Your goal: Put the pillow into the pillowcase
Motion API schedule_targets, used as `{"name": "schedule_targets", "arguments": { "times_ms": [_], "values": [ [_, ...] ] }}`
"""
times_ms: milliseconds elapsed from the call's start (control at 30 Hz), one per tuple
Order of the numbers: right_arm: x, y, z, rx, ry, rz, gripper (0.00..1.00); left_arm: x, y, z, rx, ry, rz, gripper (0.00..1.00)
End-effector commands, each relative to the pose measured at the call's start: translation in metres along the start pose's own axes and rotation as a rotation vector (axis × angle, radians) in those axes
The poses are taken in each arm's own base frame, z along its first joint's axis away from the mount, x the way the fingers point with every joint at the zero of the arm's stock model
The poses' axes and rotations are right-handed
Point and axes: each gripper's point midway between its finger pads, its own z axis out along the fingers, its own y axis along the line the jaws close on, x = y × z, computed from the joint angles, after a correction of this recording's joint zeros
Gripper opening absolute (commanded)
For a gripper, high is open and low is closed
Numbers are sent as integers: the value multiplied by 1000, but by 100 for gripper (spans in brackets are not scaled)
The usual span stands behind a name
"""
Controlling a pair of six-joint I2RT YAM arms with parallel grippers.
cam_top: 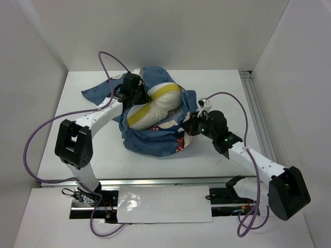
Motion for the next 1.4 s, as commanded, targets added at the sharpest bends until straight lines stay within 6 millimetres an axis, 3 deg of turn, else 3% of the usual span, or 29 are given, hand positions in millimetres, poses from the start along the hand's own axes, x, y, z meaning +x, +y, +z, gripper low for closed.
{"name": "schedule_targets", "arguments": {
  "times_ms": [0, 67, 100, 167, 267, 333, 367, 467, 533, 633, 700, 833, 967, 1000, 1033, 1133, 1167, 1200, 1267, 1300, 1367],
  "values": [
    [-30, 22, -28, -53, -27, -71, 0, -2, 66, 27, -304, -82, 18, 0],
    [-42, 22, -35, -53, -38, -66, 3, 1, 65, 29, -317, -73, 28, 0],
    [-36, 29, -39, -91, -8, -63, 9, 3, 62, 32, -323, -66, 27, 0],
    [-38, 33, -42, -127, 5, -58, 11, 4, 57, 35, -316, -65, 32, 0],
    [-23, 49, -46, -233, 77, -51, 11, 8, 35, 33, -278, -58, 25, 0],
    [-10, 46, -43, -242, 124, -41, 9, 13, 10, 31, -241, -77, 53, 0],
    [-5, 42, -41, -231, 148, -28, 0, 15, 1, 31, -224, -79, 62, 0],
    [-7, 37, -39, -206, 134, -48, 0, 19, -23, 26, -184, -97, 95, 0],
    [-22, 40, -42, -192, 66, -64, 0, 32, -33, 27, -167, -91, 137, 0],
    [-67, 64, -56, -259, -98, -121, 0, 56, -40, 34, -158, -53, 181, 0],
    [-89, 83, -67, -334, -167, -154, 0, 75, -32, 49, -188, 10, 176, 0],
    [-114, 121, -90, -502, -252, -155, 0, 97, -32, 74, -192, 89, 170, 0],
    [-122, 124, -94, -506, -261, -173, 0, 107, -44, 75, -130, 159, 177, 0],
    [-119, 113, -89, -457, -243, -150, 0, 102, -52, 72, -102, 155, 171, 4],
    [-121, 108, -88, -425, -245, -143, 0, 98, -58, 67, -77, 152, 181, 19],
    [-113, 79, -75, -295, -211, -104, 0, 76, -77, 33, 18, 116, 202, 46],
    [-106, 70, -69, -267, -189, -97, 0, 70, -81, 22, 38, 102, 198, 50],
    [-104, 67, -68, -252, -182, -101, 0, 49, -94, -2, 93, 50, 214, 52],
    [-93, 49, -62, -203, -150, -78, 0, 45, -92, -24, 109, 40, 225, 56],
    [-83, 51, -62, -230, -122, -90, 0, 40, -93, -44, 131, 24, 233, 58],
    [-82, 51, -64, -248, -114, -110, 0, 43, -85, -62, 128, 30, 246, 64]
  ]
}}
